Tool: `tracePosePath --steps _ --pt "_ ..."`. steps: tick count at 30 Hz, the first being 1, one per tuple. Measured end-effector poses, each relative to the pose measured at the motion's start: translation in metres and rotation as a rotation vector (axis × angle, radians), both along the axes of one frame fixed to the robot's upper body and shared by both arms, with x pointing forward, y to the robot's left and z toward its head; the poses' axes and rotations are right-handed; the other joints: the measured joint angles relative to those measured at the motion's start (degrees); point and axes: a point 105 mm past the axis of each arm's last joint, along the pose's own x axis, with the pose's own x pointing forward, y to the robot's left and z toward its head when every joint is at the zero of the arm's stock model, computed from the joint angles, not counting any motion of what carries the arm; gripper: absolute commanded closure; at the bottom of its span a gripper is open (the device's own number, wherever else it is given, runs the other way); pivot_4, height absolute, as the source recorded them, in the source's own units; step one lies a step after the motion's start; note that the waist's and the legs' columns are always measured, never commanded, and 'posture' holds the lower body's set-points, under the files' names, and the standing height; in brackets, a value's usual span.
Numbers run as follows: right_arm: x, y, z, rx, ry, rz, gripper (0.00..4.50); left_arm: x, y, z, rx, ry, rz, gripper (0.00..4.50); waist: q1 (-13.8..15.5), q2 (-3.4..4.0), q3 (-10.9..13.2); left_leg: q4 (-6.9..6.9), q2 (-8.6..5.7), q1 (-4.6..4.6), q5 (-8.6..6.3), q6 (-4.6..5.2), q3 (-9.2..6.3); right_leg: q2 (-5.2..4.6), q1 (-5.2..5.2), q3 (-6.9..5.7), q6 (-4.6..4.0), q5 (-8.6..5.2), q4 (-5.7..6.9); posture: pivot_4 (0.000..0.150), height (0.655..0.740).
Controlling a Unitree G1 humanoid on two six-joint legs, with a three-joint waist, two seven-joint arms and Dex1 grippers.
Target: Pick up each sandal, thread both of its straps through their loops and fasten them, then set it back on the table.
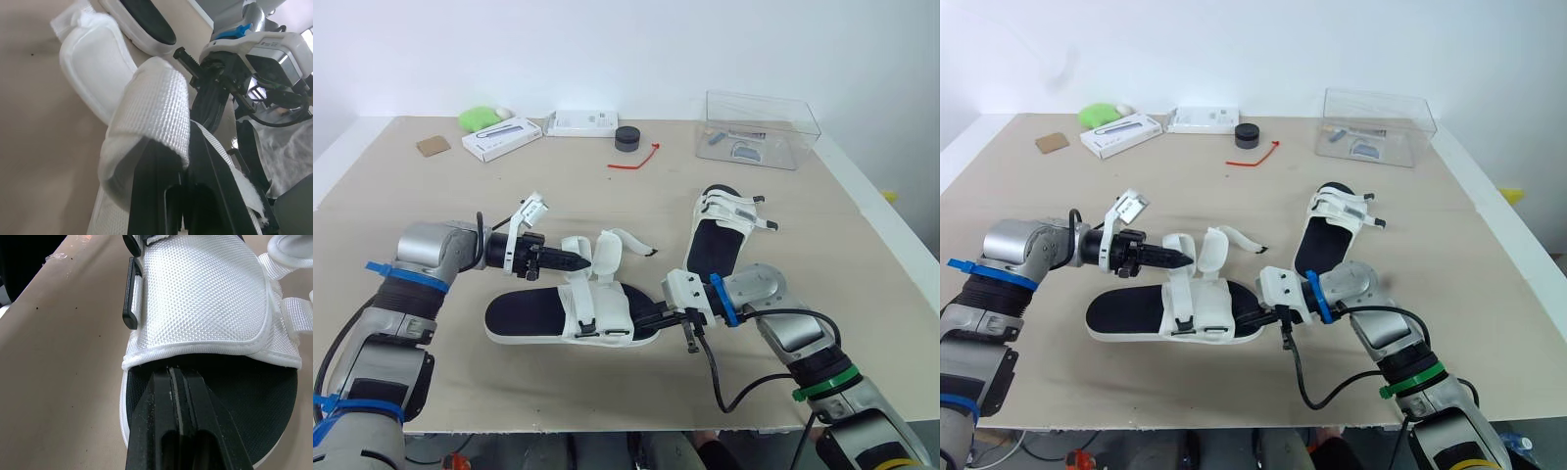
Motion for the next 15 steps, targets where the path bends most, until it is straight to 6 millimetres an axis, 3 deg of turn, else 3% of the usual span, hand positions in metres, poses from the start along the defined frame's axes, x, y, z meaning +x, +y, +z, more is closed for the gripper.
tracePosePath --steps 9,15 --pt "0.000 0.000 0.000 0.001 0.000 -0.003 4.50 -0.015 -0.009 0.005 0.003 -0.019 -0.128 4.48 -0.01 0.00 0.00 0.00 0.02 0.01 0.00 0.01 0.00 0.03 0.00 0.02 -0.01 -0.01 0.00 0.150 0.7400" --pt "0.000 0.001 0.000 0.004 -0.002 -0.010 4.50 -0.016 -0.002 -0.002 0.043 -0.033 -0.122 4.48 0.01 0.00 0.00 0.00 0.03 0.01 -0.01 0.01 0.00 0.02 0.00 0.02 -0.01 -0.01 0.00 0.150 0.7400"
